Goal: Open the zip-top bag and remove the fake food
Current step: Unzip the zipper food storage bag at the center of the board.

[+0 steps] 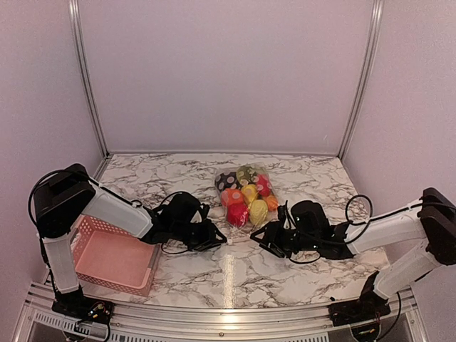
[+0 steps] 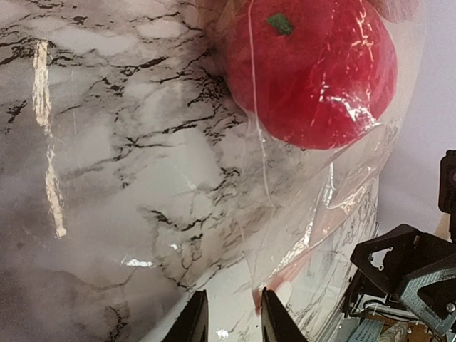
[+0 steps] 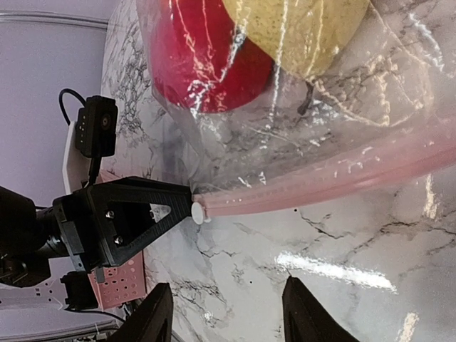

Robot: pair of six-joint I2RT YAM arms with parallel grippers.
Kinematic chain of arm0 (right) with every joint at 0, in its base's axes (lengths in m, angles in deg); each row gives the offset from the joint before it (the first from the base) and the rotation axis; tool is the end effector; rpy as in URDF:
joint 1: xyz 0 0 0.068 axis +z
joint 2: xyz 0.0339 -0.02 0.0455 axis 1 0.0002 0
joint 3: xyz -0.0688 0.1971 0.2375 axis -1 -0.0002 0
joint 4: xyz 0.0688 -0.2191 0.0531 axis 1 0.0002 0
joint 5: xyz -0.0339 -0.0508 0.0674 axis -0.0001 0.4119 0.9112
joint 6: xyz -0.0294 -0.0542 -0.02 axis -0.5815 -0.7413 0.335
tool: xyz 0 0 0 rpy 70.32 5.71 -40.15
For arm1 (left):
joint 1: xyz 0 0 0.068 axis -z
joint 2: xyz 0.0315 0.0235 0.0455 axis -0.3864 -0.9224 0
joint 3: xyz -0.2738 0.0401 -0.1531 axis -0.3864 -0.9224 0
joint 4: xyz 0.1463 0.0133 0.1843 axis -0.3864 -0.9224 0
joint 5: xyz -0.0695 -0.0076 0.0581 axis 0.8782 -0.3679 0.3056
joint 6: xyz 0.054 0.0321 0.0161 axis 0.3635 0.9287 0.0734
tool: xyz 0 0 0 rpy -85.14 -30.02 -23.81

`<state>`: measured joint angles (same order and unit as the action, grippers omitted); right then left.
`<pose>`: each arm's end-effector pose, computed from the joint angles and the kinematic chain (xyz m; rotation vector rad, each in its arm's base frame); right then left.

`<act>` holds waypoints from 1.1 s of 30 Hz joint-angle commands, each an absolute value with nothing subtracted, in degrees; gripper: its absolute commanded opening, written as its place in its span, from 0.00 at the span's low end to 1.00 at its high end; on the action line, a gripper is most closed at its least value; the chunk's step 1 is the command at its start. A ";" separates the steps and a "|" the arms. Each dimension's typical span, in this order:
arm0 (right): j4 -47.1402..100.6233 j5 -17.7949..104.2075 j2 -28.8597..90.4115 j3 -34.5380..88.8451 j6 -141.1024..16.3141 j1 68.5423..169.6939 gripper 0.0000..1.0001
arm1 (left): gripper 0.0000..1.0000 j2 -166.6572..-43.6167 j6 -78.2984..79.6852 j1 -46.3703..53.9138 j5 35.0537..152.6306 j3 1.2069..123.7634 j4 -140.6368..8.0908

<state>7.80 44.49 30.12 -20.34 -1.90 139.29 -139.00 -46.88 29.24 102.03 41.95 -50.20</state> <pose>0.1584 0.1962 0.2134 0.2859 2.4618 1.2233 0.2249 -0.3108 0.1755 0.0143 2.6030 -1.2234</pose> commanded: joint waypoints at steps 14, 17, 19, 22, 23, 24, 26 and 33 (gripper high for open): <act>-1.00 42.84 37.38 -18.41 3.87 144.68 0.48 | 0.27 -136.80 -46.77 28.77 102.93 38.39 -46.90; -2.35 42.97 39.86 -17.11 4.32 145.17 0.47 | 0.26 -136.76 -46.74 28.65 103.48 38.23 -46.37; -4.17 43.28 41.48 -16.85 4.94 145.20 0.46 | 0.26 -136.42 -46.70 28.57 103.60 37.92 -46.15; -6.69 43.18 43.30 -16.76 5.81 145.15 0.45 | 0.26 -136.23 -46.44 28.44 104.01 37.73 -46.18; -7.16 43.13 43.75 -16.57 5.93 145.24 0.45 | 0.26 -136.13 -46.35 28.37 104.16 37.69 -46.15; -7.43 43.12 44.33 -16.33 6.01 145.19 0.45 | 0.26 -136.10 -46.17 28.34 104.35 37.61 -46.28; -8.37 43.12 45.35 -16.05 6.44 145.23 0.45 | 0.26 -135.84 -45.96 28.19 104.54 37.52 -46.50; -13.88 43.38 49.54 -15.63 8.63 145.23 0.43 | 0.26 -134.80 -44.81 27.66 105.22 37.09 -47.78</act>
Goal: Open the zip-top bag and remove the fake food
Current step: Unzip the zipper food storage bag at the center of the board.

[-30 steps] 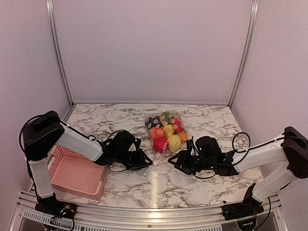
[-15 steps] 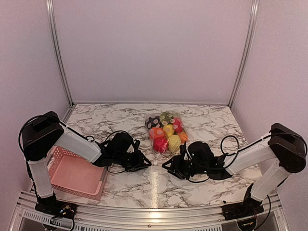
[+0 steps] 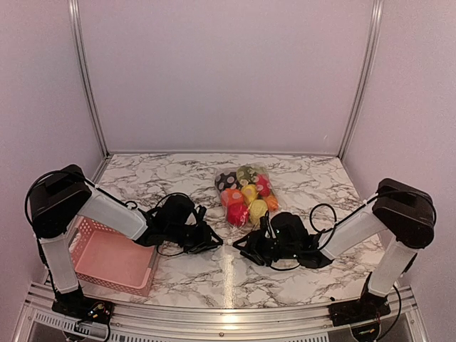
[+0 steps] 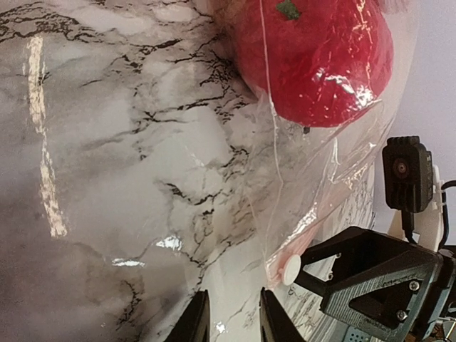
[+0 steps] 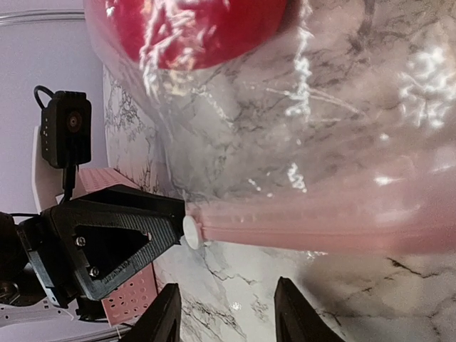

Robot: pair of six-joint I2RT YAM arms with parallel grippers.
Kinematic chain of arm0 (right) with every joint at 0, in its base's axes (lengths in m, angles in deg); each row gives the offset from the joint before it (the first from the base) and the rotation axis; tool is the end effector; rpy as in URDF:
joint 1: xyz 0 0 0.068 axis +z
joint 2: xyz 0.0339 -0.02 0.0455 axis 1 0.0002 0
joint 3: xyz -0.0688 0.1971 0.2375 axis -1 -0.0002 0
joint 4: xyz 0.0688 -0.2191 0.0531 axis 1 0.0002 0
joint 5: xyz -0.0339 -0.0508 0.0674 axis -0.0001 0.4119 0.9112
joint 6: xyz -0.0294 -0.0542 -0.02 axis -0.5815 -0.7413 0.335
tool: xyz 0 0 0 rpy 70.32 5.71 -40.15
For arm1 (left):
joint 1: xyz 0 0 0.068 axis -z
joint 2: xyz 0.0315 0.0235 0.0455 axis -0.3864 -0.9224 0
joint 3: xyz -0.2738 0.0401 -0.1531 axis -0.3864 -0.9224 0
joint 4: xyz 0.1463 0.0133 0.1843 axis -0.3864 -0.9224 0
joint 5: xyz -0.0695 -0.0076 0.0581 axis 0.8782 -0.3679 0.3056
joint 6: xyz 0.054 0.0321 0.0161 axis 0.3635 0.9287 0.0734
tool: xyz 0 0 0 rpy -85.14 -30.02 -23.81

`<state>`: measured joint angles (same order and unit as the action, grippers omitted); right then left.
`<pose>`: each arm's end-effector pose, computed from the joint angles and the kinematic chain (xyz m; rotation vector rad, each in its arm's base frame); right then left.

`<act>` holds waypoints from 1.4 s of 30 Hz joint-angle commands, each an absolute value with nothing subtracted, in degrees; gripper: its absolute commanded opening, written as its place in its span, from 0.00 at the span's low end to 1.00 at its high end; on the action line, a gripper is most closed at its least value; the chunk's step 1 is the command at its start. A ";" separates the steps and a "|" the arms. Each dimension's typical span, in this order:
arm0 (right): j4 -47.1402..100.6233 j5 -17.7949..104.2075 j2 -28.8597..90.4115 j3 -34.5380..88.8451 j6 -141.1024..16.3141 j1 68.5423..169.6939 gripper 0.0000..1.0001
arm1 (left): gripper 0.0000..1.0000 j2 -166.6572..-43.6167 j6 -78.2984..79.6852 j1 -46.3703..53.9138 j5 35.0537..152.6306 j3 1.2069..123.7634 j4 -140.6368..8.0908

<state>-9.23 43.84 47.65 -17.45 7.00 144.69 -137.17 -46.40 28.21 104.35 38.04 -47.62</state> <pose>0.1726 0.2563 0.1778 0.3682 2.4824 1.3516 0.2196 -0.2965 0.1739 0.0294 2.6025 -1.2595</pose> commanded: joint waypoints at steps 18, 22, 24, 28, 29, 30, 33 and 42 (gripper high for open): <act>-22.63 42.38 56.62 -14.23 12.41 145.21 0.34 | 0.25 -133.14 -43.39 27.02 106.49 36.53 -49.02; -25.34 42.06 58.21 -14.29 13.76 145.19 0.31 | 0.25 -133.45 -43.13 27.03 107.31 36.75 -49.04; -26.14 41.61 58.72 -14.29 14.21 145.19 0.30 | 0.25 -133.55 -42.91 26.93 107.58 36.82 -49.04; -27.12 40.99 59.11 -14.50 14.91 145.21 0.28 | 0.25 -133.87 -42.83 26.94 108.23 37.00 -48.80; -27.46 40.81 59.23 -14.60 15.10 145.19 0.27 | 0.25 -133.95 -42.83 26.93 108.39 37.03 -48.76; -27.89 40.68 59.40 -14.70 15.30 145.19 0.26 | 0.25 -134.12 -42.83 26.93 108.47 37.09 -48.63; -29.43 40.70 60.22 -14.71 16.03 145.19 0.25 | 0.25 -134.54 -42.92 26.94 108.73 37.57 -48.58; -34.44 41.50 62.99 -15.36 18.43 145.19 0.18 | 0.24 -135.64 -43.28 26.99 108.73 38.64 -48.45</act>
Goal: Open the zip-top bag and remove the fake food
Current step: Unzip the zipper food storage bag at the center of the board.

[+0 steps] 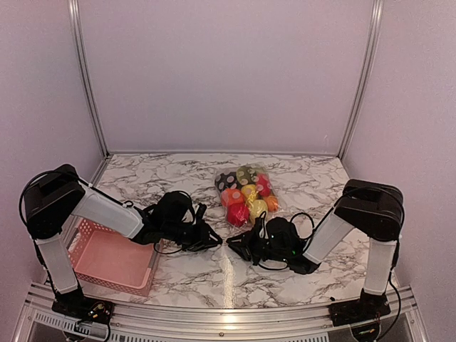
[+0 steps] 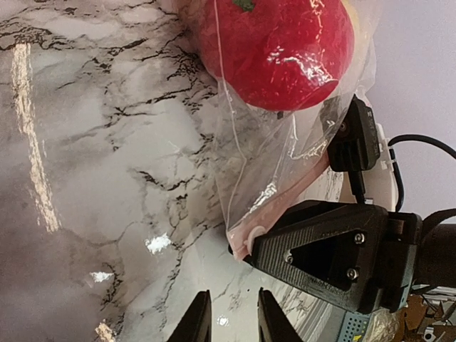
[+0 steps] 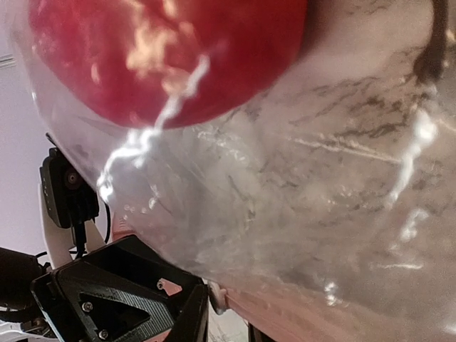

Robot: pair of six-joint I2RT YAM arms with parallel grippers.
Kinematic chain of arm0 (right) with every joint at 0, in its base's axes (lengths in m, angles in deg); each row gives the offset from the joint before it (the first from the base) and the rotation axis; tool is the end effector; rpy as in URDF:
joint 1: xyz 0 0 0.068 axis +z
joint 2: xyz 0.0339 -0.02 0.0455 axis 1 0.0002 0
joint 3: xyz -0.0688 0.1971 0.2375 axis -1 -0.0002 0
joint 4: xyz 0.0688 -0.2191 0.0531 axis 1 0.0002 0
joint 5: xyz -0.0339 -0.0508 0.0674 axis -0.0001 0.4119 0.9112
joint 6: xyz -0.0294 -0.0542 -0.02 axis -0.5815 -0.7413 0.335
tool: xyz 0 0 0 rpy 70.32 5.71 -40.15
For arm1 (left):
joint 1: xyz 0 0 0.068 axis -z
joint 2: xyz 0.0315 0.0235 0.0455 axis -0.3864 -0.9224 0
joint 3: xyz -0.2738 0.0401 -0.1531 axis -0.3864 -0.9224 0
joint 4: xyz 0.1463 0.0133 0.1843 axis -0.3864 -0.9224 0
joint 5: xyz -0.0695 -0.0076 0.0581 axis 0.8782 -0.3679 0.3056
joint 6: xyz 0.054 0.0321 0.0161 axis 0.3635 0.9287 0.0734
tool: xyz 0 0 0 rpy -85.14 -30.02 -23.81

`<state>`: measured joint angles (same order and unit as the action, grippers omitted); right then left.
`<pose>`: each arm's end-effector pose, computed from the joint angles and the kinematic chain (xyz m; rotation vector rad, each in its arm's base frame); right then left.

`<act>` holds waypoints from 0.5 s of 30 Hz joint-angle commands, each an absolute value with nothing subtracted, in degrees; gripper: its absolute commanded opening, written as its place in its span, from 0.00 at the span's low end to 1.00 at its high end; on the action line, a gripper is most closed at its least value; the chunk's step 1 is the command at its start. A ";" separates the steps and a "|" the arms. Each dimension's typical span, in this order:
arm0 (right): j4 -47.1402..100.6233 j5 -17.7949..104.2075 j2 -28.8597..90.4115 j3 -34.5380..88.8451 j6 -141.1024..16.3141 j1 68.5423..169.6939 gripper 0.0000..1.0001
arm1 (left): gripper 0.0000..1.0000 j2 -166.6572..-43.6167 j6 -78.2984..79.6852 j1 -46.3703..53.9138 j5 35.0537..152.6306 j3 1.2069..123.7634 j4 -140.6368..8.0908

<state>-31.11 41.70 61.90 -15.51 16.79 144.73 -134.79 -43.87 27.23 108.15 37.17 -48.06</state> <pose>0.1985 0.2902 0.1504 0.5591 2.3185 1.5579 0.2173 -0.2888 0.1843 0.1122 2.5864 -1.3159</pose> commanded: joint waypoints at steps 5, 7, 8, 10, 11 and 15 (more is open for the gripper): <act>-34.66 40.63 62.56 -16.43 18.60 145.15 0.16 | 0.24 -136.82 -43.28 26.94 109.44 39.53 -48.03; -34.63 40.60 62.27 -16.77 18.66 145.14 0.14 | 0.24 -137.24 -43.10 26.98 109.68 39.98 -48.07; -34.49 40.59 61.97 -16.90 18.68 145.10 0.13 | 0.24 -137.44 -43.08 26.95 109.91 40.24 -48.07; -33.78 40.43 61.20 -17.37 18.48 145.10 0.11 | 0.25 -137.97 -43.01 26.93 110.01 40.93 -48.12; -33.29 40.26 60.63 -17.63 18.43 145.10 0.10 | 0.25 -138.31 -43.05 26.93 110.16 41.30 -48.13; -31.55 39.29 58.42 -19.19 18.07 145.12 0.07 | 0.26 -139.84 -43.51 26.93 110.78 42.82 -47.26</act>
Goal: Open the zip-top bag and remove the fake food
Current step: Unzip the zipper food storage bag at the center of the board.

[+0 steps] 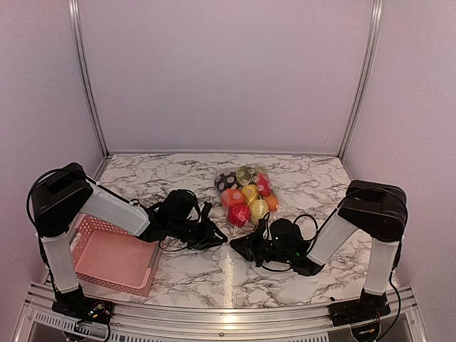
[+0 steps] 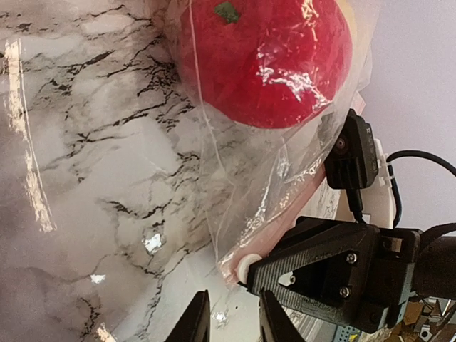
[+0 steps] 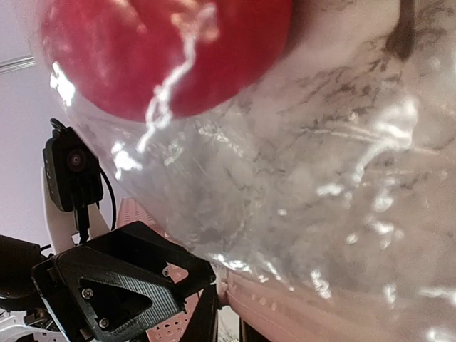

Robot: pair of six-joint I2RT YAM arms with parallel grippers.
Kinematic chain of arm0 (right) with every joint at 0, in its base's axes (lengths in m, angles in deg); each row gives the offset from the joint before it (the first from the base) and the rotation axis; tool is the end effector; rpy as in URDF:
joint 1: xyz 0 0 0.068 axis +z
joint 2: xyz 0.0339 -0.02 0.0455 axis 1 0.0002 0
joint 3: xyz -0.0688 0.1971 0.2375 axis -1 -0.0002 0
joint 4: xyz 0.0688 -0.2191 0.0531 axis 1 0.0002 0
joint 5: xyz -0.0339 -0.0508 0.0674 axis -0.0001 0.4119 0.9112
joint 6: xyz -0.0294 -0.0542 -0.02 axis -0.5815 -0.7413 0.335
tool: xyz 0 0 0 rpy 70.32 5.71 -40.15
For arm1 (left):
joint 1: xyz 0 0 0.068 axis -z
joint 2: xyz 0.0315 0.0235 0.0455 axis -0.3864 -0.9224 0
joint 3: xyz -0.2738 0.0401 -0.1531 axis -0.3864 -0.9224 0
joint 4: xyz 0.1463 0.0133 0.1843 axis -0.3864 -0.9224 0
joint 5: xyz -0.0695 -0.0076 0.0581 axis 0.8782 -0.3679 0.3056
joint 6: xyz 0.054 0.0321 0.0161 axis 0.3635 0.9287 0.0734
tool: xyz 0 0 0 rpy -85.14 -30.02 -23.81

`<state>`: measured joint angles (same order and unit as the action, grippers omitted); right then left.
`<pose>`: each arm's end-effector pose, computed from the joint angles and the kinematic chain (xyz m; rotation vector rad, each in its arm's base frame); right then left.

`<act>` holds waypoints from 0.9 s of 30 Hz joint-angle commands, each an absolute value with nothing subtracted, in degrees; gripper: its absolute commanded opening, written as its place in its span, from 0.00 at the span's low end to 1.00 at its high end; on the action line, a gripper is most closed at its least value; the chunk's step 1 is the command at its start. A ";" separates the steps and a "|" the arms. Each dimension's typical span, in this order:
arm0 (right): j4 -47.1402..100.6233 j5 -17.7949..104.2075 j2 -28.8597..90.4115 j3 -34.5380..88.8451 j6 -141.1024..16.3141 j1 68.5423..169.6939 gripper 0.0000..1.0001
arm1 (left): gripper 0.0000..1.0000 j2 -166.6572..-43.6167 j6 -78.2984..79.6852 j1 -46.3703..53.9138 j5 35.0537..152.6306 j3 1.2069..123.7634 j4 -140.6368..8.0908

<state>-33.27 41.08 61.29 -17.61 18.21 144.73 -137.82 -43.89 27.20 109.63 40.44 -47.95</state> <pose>0.1945 0.2835 0.1504 0.5933 2.3016 1.5728 0.2270 -0.3020 0.1812 0.1301 2.5884 -1.3450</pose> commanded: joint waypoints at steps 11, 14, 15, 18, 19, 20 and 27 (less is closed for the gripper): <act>-33.46 40.06 55.72 -23.20 18.36 145.07 0.05 | 0.33 -143.64 -43.04 27.05 113.00 46.20 -45.54; -34.11 40.26 55.22 -24.05 18.46 145.12 0.05 | 0.36 -144.52 -43.14 27.07 113.86 46.63 -44.19; -34.10 40.37 54.98 -24.19 18.38 145.10 0.05 | 0.36 -144.78 -43.05 27.03 114.14 46.76 -43.82; -34.06 40.49 54.33 -24.61 18.17 145.10 0.05 | 0.39 -145.47 -42.97 27.03 115.00 47.13 -42.50; -34.06 40.56 54.07 -24.70 18.01 145.16 0.05 | 0.40 -145.56 -42.60 27.09 115.24 47.30 -42.30; -34.06 40.76 53.93 -24.74 17.94 145.11 0.05 | 0.42 -145.57 -42.12 27.03 115.45 47.54 -42.29; -33.71 41.45 52.80 -25.33 17.56 145.01 0.05 | 0.42 -147.37 -40.00 27.09 118.18 49.93 -42.29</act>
<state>-33.36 40.93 54.44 -24.45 18.21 144.73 -145.56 -42.10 27.20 115.84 48.01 -44.35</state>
